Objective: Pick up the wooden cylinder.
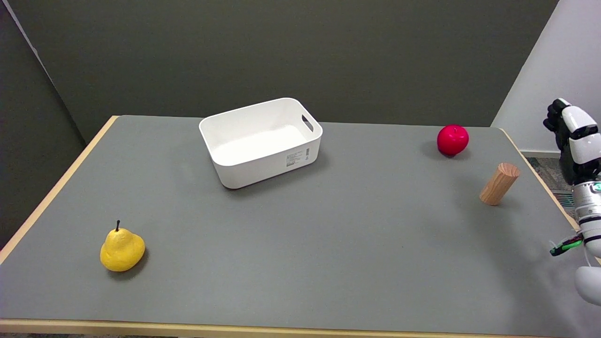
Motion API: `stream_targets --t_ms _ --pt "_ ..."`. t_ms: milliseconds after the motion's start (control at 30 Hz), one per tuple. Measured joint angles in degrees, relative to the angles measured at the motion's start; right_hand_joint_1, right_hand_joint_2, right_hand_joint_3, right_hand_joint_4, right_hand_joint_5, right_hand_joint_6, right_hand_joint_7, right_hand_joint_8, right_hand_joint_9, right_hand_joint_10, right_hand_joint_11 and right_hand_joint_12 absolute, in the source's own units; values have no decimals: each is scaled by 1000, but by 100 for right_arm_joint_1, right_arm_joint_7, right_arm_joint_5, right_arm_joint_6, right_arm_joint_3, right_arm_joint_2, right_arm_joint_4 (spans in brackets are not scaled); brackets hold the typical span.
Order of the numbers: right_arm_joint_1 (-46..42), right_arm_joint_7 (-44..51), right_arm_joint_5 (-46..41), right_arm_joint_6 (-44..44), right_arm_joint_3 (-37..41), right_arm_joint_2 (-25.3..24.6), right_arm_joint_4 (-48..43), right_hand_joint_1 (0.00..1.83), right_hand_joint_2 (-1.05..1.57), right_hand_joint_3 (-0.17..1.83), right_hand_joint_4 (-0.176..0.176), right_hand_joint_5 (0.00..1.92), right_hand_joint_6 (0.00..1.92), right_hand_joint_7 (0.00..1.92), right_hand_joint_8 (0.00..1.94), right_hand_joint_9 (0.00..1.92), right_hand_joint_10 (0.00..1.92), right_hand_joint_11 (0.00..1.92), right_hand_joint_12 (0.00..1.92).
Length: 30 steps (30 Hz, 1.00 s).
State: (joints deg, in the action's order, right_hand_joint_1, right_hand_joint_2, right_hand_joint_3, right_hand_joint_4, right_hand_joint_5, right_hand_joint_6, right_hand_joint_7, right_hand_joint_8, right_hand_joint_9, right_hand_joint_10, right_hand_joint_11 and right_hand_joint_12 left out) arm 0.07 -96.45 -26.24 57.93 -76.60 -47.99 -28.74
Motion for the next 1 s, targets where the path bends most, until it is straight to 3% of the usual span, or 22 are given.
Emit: stream_targets --t_ms 200,267,400,500,1000 --pt "-2 -64 -6 16 -161 -5 142 42 701 783 -176 68 344 52 278 -1 461 -1 603" --pt "-2 -79 -8 16 -213 -5 177 41 631 921 -176 70 350 73 221 33 395 -1 644" --pt "-3 -101 -8 -13 -326 -6 223 29 687 813 -176 75 345 67 267 7 464 -1 658" --pt "-2 -115 -10 -77 -434 -9 246 19 602 956 -176 70 362 93 218 42 390 -1 661" --pt "20 -149 -40 -343 -804 -139 338 4 628 923 -171 79 365 94 251 35 456 -1 740"
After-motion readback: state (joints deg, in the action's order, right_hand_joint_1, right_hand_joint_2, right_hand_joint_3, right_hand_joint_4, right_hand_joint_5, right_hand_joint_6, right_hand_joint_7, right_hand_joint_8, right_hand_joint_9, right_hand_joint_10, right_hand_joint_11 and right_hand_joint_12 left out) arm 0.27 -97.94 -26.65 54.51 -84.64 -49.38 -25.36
